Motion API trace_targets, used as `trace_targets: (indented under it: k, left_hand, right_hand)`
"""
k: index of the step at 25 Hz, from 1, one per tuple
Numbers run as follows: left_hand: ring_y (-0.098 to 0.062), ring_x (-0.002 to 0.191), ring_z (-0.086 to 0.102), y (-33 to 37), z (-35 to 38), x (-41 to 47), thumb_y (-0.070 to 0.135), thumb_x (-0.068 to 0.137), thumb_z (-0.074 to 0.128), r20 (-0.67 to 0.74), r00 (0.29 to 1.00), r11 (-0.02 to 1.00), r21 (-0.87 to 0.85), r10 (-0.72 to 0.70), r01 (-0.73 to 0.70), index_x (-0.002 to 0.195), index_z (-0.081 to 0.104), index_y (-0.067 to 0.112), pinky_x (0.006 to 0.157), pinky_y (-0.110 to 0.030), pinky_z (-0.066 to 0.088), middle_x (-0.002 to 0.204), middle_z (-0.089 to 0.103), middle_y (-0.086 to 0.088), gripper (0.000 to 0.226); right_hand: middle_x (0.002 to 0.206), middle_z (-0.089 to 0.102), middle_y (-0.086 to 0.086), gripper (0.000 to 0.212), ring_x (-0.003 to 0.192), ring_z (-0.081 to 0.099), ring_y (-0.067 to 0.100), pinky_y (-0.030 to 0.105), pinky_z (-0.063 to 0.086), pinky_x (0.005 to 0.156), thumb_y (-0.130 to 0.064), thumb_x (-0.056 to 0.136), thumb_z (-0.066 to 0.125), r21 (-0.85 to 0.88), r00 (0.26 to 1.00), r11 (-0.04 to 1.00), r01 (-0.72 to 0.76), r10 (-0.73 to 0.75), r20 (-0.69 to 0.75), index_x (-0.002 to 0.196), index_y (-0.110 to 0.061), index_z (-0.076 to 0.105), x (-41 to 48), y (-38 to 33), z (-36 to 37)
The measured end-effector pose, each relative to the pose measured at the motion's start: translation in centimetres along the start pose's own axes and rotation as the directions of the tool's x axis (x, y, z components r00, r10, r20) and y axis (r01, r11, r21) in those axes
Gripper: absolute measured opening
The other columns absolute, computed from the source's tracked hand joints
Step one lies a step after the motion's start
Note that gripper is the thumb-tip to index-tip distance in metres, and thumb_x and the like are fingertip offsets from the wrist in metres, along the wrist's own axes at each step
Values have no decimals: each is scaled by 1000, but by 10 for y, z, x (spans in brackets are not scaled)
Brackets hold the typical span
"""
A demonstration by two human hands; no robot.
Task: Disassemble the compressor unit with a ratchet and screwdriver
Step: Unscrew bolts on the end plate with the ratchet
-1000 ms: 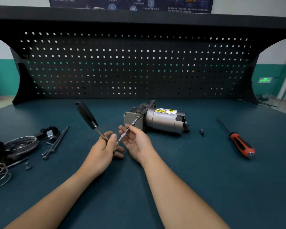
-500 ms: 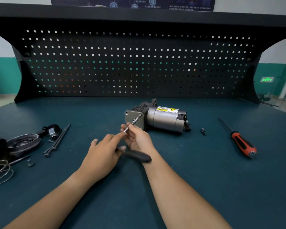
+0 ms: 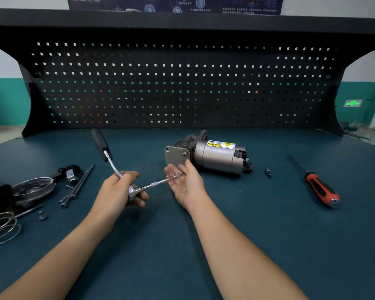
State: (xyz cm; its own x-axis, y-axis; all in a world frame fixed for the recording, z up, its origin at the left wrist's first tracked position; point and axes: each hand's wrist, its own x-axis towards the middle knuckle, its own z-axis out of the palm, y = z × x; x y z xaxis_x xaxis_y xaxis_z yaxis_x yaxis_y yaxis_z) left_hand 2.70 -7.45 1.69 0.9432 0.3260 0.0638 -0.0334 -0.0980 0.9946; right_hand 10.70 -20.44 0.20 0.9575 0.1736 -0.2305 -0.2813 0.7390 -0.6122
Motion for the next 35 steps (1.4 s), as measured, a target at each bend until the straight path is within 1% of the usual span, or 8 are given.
trace_targets:
  k: [8,12,17,20,22,27,32,35]
  left_hand:
    - [-13,22,26,9,-32,11,12,87,39,171,921,936,66,-351,345,89,59,-1,42,-20,47,34,41,-10,24]
    - [-13,22,24,11,-37,7,11,88,37,263,881,910,246,-394,333,89,58,-6,38,-17,33,37,45,-15,27]
    - [-16,45,62,4,-17,0,21,87,47,163,978,749,662,-131,-10,69,51,11,49,-22,43,54,65,-2,21]
    - [-17,68,59,0,-10,-4,34,83,49,117,993,510,853,29,-115,67,53,17,58,-27,41,66,60,4,24]
    - [-16,70,55,0,-11,-3,37,82,50,108,994,450,886,34,-112,67,53,19,56,-27,36,69,56,5,24]
    - [-16,76,55,-6,-17,3,43,81,55,116,992,404,906,53,-127,72,54,22,54,-25,34,73,55,8,23]
    - [-23,80,58,-6,-20,5,46,85,55,76,983,467,872,166,-146,68,53,24,65,-29,43,71,57,9,28]
    - [-21,70,59,-1,-25,7,26,87,61,28,899,634,700,436,-329,75,58,27,68,-29,43,69,57,11,12]
  right_hand:
    - [115,63,15,28,79,60,18,25,46,77,-19,98,44,-53,991,995,89,-93,-93,117,-1,53,7,-14,-5]
    - [86,65,6,31,71,61,16,21,45,65,-22,98,46,-174,997,984,41,-52,-61,117,1,55,9,-17,-2]
    - [79,66,-1,21,69,62,10,21,43,63,-31,94,52,-229,997,973,33,-48,-62,92,-11,59,15,-18,3]
    - [76,66,-3,19,66,62,7,19,42,61,-30,93,56,-203,996,979,36,-51,-67,80,-16,59,17,-19,3]
    - [71,67,-5,19,65,61,6,18,42,60,-29,91,58,-192,997,981,34,-48,-68,77,-17,59,17,-20,2]
    - [56,67,-7,17,59,63,5,19,41,60,-21,91,56,-230,999,973,25,-34,-35,75,-15,60,14,-18,0]
    - [64,68,-4,13,60,63,5,18,41,59,-14,92,54,-281,996,956,88,-75,56,80,-15,60,4,-17,-3]
    - [74,64,-4,10,57,60,-2,13,39,55,-14,92,55,-618,955,734,280,-149,256,86,-13,62,-13,-14,3]
